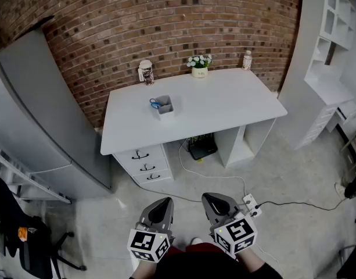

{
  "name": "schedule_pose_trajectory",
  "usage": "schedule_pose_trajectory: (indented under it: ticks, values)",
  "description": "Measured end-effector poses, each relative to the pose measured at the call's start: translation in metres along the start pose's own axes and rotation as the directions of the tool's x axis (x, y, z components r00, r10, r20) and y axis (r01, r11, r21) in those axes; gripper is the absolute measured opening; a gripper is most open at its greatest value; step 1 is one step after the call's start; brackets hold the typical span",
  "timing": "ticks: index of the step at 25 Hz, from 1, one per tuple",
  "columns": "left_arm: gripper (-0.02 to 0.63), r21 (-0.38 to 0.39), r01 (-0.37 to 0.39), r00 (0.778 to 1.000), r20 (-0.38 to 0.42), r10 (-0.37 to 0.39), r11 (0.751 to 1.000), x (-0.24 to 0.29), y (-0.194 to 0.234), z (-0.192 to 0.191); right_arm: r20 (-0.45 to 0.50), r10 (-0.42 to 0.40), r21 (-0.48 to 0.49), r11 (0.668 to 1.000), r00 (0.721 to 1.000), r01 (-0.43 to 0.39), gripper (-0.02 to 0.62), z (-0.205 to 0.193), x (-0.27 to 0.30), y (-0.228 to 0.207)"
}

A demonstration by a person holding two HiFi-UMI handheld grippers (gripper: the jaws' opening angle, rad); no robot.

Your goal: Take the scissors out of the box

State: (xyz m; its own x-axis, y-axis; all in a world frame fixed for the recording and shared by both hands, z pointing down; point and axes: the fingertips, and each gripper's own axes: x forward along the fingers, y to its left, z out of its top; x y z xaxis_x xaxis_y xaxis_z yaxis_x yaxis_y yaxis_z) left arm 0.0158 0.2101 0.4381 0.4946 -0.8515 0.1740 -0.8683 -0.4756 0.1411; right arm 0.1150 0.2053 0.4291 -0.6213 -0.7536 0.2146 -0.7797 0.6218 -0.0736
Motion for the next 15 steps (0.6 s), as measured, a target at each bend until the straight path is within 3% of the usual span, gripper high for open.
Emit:
schedule_pose_trajectory:
  ticks: [15]
  values:
    - [0.003,0.015,-0.024,1.0,0.016,0.024,1.0,0.0088,-0.0021,0.0059,0.017,0.069,0.038,0.997,0.997,-0.07,0.008,-0.0008,0.0034,-0.0063]
